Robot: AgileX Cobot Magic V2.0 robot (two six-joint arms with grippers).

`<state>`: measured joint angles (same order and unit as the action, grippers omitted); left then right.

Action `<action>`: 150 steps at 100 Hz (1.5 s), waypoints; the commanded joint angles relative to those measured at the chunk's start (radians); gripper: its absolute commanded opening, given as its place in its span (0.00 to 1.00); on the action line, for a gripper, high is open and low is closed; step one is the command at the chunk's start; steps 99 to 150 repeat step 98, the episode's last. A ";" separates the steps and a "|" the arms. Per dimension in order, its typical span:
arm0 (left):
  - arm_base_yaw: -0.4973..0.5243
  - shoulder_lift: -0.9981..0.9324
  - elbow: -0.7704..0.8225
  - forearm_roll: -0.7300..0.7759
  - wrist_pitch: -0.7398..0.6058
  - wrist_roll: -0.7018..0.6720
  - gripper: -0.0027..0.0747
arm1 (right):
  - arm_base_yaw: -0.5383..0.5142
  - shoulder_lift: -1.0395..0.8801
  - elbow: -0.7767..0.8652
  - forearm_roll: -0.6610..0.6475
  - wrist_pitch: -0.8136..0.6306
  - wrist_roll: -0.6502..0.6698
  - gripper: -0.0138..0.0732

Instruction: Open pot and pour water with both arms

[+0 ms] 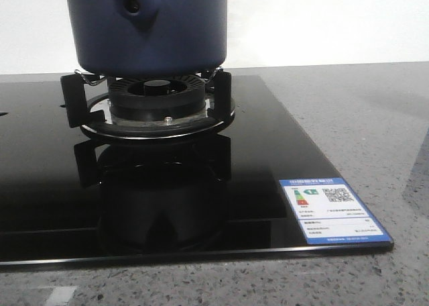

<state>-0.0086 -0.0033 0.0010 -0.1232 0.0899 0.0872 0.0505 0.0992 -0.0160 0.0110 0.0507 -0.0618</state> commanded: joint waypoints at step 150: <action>-0.008 -0.029 0.009 -0.007 -0.069 -0.009 0.01 | 0.000 -0.128 0.052 0.003 0.017 -0.036 0.10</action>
